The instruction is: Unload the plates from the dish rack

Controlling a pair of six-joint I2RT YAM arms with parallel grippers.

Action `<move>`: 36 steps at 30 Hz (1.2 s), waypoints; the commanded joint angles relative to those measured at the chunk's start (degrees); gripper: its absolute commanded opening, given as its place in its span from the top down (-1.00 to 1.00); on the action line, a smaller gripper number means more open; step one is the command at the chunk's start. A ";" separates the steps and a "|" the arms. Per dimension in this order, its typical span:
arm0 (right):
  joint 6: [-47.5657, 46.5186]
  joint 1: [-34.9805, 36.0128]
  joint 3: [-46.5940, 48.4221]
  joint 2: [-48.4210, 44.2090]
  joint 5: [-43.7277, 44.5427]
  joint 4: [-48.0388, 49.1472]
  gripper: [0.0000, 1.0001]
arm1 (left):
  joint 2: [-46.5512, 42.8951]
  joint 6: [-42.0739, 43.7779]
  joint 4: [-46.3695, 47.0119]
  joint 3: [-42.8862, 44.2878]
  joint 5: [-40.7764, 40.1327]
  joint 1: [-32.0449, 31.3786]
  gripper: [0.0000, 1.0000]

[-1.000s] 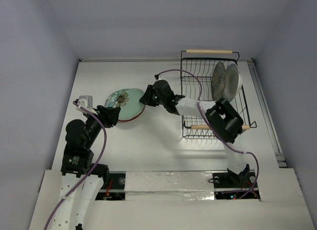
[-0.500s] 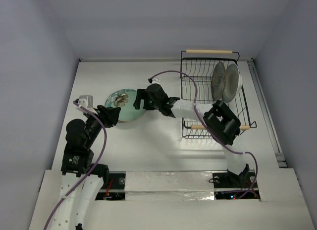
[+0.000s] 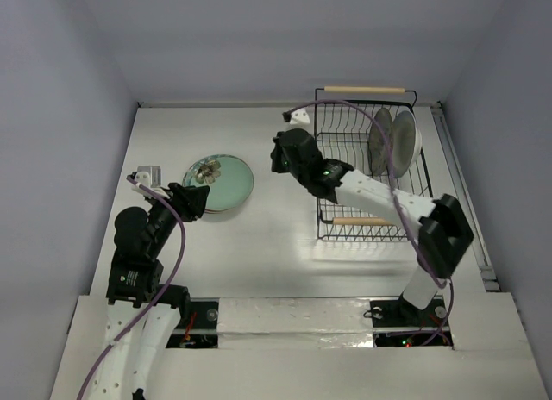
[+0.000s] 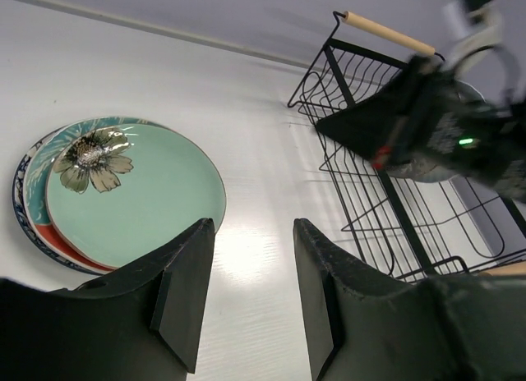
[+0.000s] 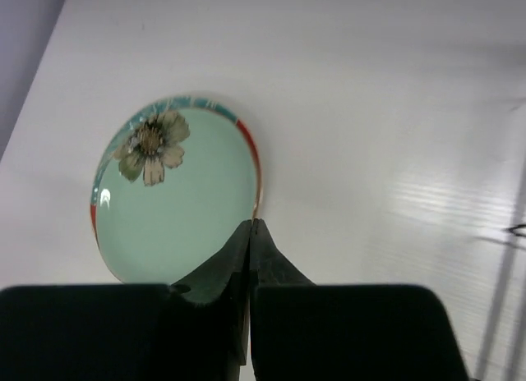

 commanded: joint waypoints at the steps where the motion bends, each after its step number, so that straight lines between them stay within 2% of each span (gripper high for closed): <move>1: -6.33 0.55 -0.94 -11.39 9.79 -2.55 1.00 | -0.34 -0.26 2.73 -0.32 1.10 0.35 0.20; 2: -8.78 0.55 -1.20 -13.25 13.90 -3.17 1.00 | -0.26 -0.17 2.82 -0.32 1.19 0.35 0.22; 4: -10.91 -1.81 -2.34 -16.42 16.39 -5.53 1.00 | -0.43 -0.17 2.82 -0.24 1.45 0.35 0.27; 6: -12.23 -6.81 -3.83 -20.46 19.38 -7.12 1.00 | -0.70 -0.17 2.82 -0.24 1.37 0.35 0.40; 10: -11.18 -19.18 -9.98 -25.92 14.91 -8.89 0.99 | -0.96 -0.17 2.82 -0.24 1.10 0.35 0.73; 11: -11.18 -20.88 -11.91 -26.88 15.43 -8.89 0.93 | -0.96 -0.17 2.73 -0.24 0.93 0.35 0.83; 14: -11.44 -26.50 -13.77 -29.09 16.41 -8.89 0.49 | -0.78 -0.17 2.73 -0.32 0.93 -0.18 0.86; 15: -11.62 -27.82 -14.30 -29.09 15.36 -8.80 0.28 | -0.61 -0.17 2.73 -0.24 1.01 -0.18 0.86; 18: -12.85 -31.96 -14.04 -27.69 13.33 -8.18 0.01 | -0.26 -0.09 2.73 -0.24 1.19 -0.18 0.68; 23: -13.55 -35.22 -12.28 -20.85 10.60 -8.01 0.00 | 0.01 -0.17 2.64 -0.15 1.01 -0.18 0.43; 32: -14.52 -36.89 -7.11 -12.92 12.53 -10.29 0.14 | 0.53 -0.17 2.73 -0.24 0.84 -0.18 0.36; 35: -14.96 -36.89 -6.13 -10.72 13.24 -11.00 0.22 | 0.27 -0.26 2.73 -0.15 0.84 -0.18 0.36; 36: -14.96 -36.89 -5.78 -10.37 13.33 -11.09 0.35 | 0.18 -0.26 2.73 -0.24 0.75 -0.18 0.35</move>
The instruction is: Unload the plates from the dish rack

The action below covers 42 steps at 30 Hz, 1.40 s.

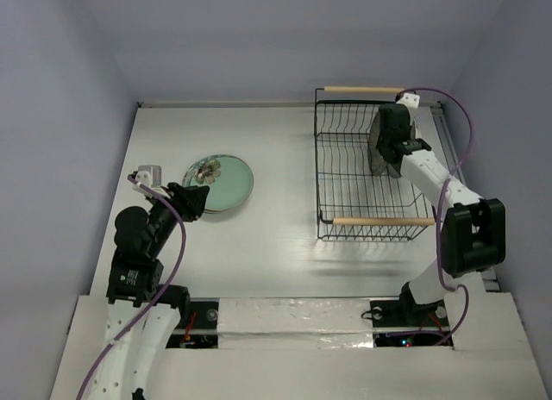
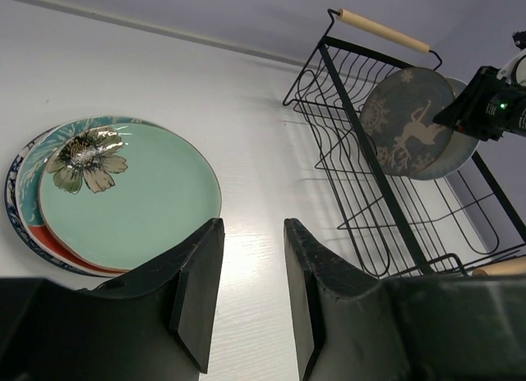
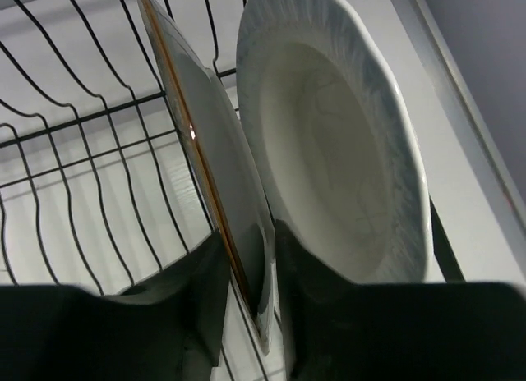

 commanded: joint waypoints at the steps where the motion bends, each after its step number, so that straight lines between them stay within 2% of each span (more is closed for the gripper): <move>1: -0.97 -0.13 3.49 0.54 1.63 -0.53 0.46 | -0.08 -0.02 2.27 -0.24 0.01 -0.07 0.35; 2: -0.62 -0.13 3.40 0.54 2.07 -0.53 0.57 | -0.17 0.07 2.27 -0.24 0.09 -0.07 0.35; 3: -0.62 -0.13 3.23 0.37 2.25 -0.53 0.80 | -0.17 0.07 2.27 -0.15 -0.08 -0.07 0.34; 6: -1.23 -0.13 2.70 -1.48 3.12 -0.44 1.00 | -0.26 -0.02 2.44 -0.24 0.09 -0.07 0.33; 15: -3.43 -0.13 6.74 -8.77 3.30 -4.21 1.00 | -0.52 -0.02 2.44 -0.24 0.09 -0.07 0.31; 22: -4.31 3.21 7.97 -13.34 3.84 -6.51 1.00 | -0.61 -0.02 2.36 -0.24 0.01 -0.07 0.30; 31: -1.42 12.08 8.24 -22.21 -6.27 0.52 1.00 | -0.87 -0.02 2.18 -0.24 -0.34 -0.07 0.30; 35: 2.97 12.62 5.96 -26.26 -14.51 7.00 1.00 | -0.87 -0.11 2.27 -0.32 -0.34 -0.07 0.30; 36: 5.33 13.58 4.47 -26.79 -19.50 8.68 1.00 | -0.96 -0.11 2.27 -0.32 -0.17 -0.07 0.30; 39: 8.43 18.32 2.79 -25.13 -24.11 14.40 1.00 | -0.78 -0.11 2.36 -0.32 -0.08 -0.07 0.30; 42: 11.85 22.10 3.84 -18.38 -28.59 18.71 1.00 | -0.87 -0.11 2.27 -0.24 -0.43 -0.07 0.30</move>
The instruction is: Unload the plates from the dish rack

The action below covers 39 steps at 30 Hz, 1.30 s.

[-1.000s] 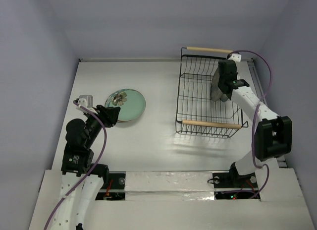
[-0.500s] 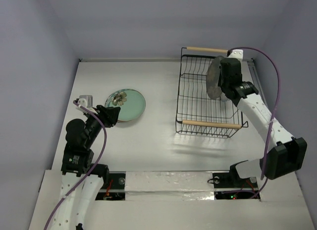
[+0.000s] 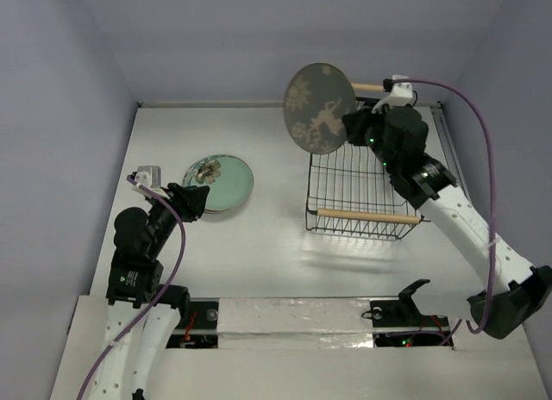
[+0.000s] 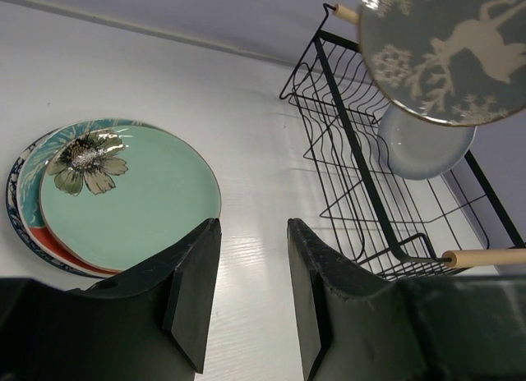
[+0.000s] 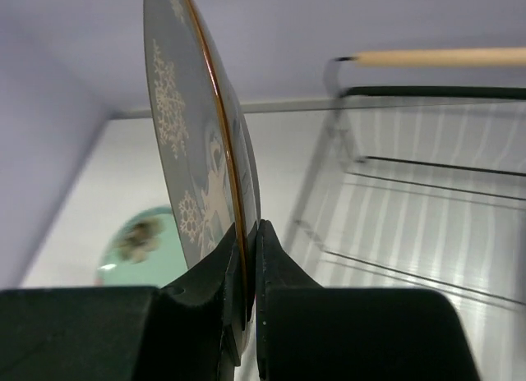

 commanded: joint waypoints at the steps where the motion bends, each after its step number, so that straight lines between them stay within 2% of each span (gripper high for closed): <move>1: 7.38 5.10 1.46 6.77 -11.05 17.40 1.00 | -0.52 -0.09 2.18 -0.15 -0.30 -0.07 0.30; 5: 11.42 7.84 2.42 16.78 -14.04 23.81 1.00 | -0.52 -0.09 2.09 -0.24 -0.39 -0.07 0.30; 9: 15.99 10.03 4.09 23.02 -19.13 27.69 1.00 | -0.43 -0.09 2.18 -0.24 -0.13 -0.07 0.30; 19: 24.34 13.20 7.79 37.53 -21.08 32.26 1.00 | -0.26 -0.09 2.18 -0.24 -0.21 -0.07 0.30; 24: 26.80 14.33 7.70 41.59 -20.46 33.14 1.00 | -0.78 -0.09 2.18 -0.32 -0.48 0.46 0.30; 30: 28.91 14.87 8.32 45.63 -20.28 33.67 0.89 | -0.43 -0.17 2.27 -0.32 -0.48 0.46 0.30; 39: 27.78 17.76 11.31 49.77 -18.97 29.01 0.33 | -1.66 -0.53 2.36 -0.67 -1.71 0.98 0.29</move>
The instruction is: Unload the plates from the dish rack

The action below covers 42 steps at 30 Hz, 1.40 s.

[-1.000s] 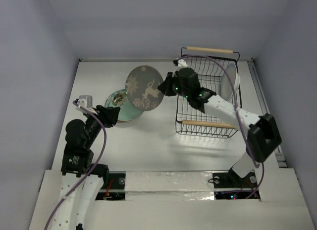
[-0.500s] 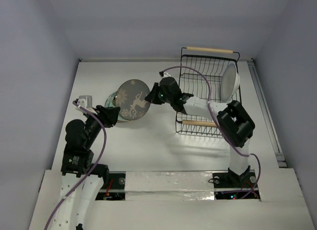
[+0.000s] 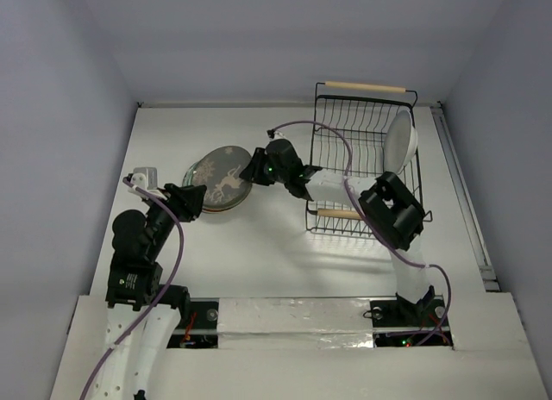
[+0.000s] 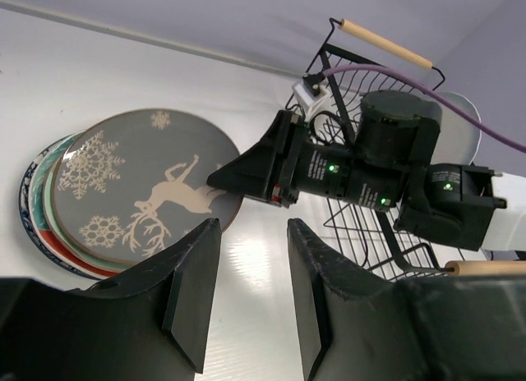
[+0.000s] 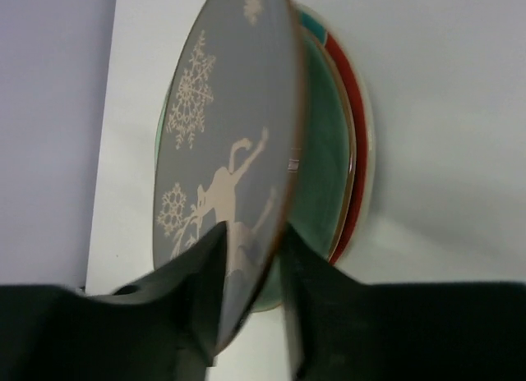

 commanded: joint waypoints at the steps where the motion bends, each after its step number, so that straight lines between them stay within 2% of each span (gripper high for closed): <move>1: -0.05 2.51 2.50 -0.76 -0.10 4.79 0.19 | -0.86 -0.37 2.36 -0.65 -0.57 0.24 0.29; 2: -0.22 2.51 2.32 -0.85 -0.02 4.62 0.07 | -0.86 -0.37 2.36 -0.74 -0.66 0.24 0.29; 3: -0.40 2.51 2.06 -1.03 0.25 4.53 0.05 | -0.86 -0.37 2.36 -0.65 -0.57 0.24 0.29; 6: -1.27 3.04 0.56 -2.08 1.21 4.18 -0.33 | -0.68 -0.37 2.44 -0.65 -0.57 0.24 0.29; 9: -3.20 4.09 -0.66 -3.22 3.23 2.60 -0.47 | -0.68 -0.46 2.44 -0.74 -0.66 0.24 0.29; 10: -3.74 4.70 -1.10 -3.75 4.11 2.16 -0.61 | -0.77 -0.46 2.44 -0.74 -0.57 0.76 0.29; 12: -5.05 5.32 -3.04 -5.85 8.22 1.37 -0.71 | -0.68 -0.46 2.53 -0.83 -0.57 0.77 0.29; 18: -7.78 5.32 -5.85 -8.94 13.77 -1.88 -0.76 | -0.68 -0.46 2.53 -0.74 -0.31 1.29 0.28; 24: -9.80 5.85 -8.40 -12.89 15.01 -4.17 -0.76 | -0.94 -0.46 2.45 -0.65 -0.31 1.29 0.28; 27: -11.82 5.85 -10.42 -17.36 14.40 -4.52 -0.68 | -1.21 -0.37 2.53 -0.74 -0.04 1.82 0.28; 30: -14.97 5.85 -11.92 -23.51 13.96 -4.96 -0.32 | -1.47 -0.37 2.62 -0.74 0.13 1.82 0.28; 31: -15.77 5.85 -12.18 -25.36 15.18 -5.40 0.07 | -1.38 -0.29 2.71 -0.74 0.48 1.82 0.28; 33: -18.49 5.85 -13.06 -31.22 17.55 -7.33 0.48 | -1.47 -0.29 2.80 -0.83 0.75 1.82 0.28; 34: -19.46 5.85 -13.24 -33.18 20.96 -8.12 0.81 | -1.65 -0.20 2.80 -0.83 1.01 1.82 0.28; 35: -20.52 5.85 -13.32 -35.11 22.64 -9.69 0.93 | -1.82 -0.20 2.88 -0.83 1.19 1.82 0.28; 36: -22.36 5.15 -13.59 -36.87 23.62 -10.40 1.00 | -1.91 -0.20 2.97 -0.83 1.36 1.82 0.28; 40: -24.40 -2.39 -15.43 -45.92 23.55 -13.92 1.00 | -2.35 -0.20 3.06 -0.83 2.07 1.30 0.27; 41: -24.13 -5.37 -16.04 -46.81 22.41 -15.06 1.00 | -2.35 -0.20 3.06 -0.92 1.98 0.77 0.27; 42: -23.61 -11.84 -16.75 -47.69 20.66 -15.42 1.00 | -2.44 -0.20 2.97 -0.92 2.07 0.77 0.27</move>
